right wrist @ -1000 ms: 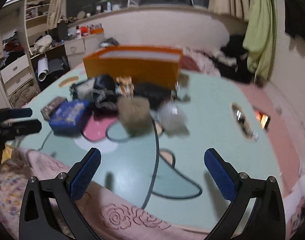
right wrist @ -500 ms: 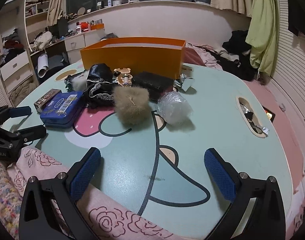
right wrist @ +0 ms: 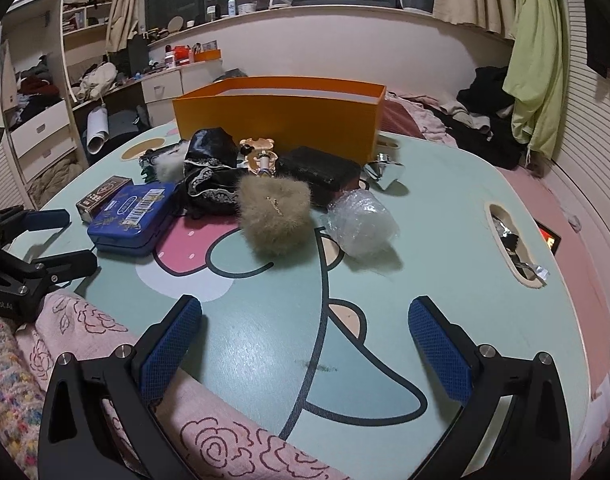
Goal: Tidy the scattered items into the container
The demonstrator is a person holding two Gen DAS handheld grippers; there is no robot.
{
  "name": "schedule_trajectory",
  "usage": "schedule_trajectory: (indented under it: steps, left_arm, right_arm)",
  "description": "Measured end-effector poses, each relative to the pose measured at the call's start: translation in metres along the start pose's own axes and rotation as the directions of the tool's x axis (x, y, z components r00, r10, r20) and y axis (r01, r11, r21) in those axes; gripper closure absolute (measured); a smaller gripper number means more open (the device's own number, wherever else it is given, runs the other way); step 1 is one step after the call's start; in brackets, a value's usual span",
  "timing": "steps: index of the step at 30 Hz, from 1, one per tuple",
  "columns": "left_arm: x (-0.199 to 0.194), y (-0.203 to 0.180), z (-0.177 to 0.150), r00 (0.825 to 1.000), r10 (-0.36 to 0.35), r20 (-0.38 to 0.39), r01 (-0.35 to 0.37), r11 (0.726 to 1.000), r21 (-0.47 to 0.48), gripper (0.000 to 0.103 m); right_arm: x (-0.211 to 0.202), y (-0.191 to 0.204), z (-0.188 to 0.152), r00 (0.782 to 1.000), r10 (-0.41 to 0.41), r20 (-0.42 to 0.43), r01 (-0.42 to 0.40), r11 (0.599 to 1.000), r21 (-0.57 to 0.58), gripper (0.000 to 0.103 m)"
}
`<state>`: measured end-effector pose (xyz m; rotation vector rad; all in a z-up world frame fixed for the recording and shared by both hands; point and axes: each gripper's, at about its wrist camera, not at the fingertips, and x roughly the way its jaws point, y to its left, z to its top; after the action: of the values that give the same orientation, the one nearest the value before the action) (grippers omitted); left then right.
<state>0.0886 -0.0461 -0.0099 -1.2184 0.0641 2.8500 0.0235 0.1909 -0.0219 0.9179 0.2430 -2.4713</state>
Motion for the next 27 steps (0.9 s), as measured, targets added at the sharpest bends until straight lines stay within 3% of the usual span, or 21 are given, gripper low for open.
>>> schedule_trajectory:
  steps: [7, 14, 18, 27]
  left_arm:
    - [0.002, 0.002, -0.001, 1.0, -0.016, 0.025, 0.015, 1.0, 0.014, 0.0]
    - [0.003, 0.003, -0.003, 0.998, -0.033, 0.053, 0.032, 0.999, 0.03, 0.0]
    - [0.002, 0.002, -0.004, 0.997, -0.039, 0.069, 0.036, 0.998, 0.042, 0.0]
    - [0.002, 0.002, -0.005, 0.996, -0.041, 0.074, 0.038, 0.998, 0.042, 0.0]
  right_arm:
    - [0.001, 0.002, 0.0, 1.0, -0.007, 0.015, 0.007, 1.0, 0.003, 0.0]
    - [-0.004, 0.01, -0.002, 0.996, -0.072, 0.044, 0.073, 0.997, -0.022, 0.0]
    - [-0.001, 0.0, -0.001, 0.999, -0.023, 0.031, 0.022, 1.0, 0.017, 0.0]
    - [-0.001, -0.001, -0.003, 0.999, -0.024, 0.04, 0.023, 1.0, 0.02, 0.0]
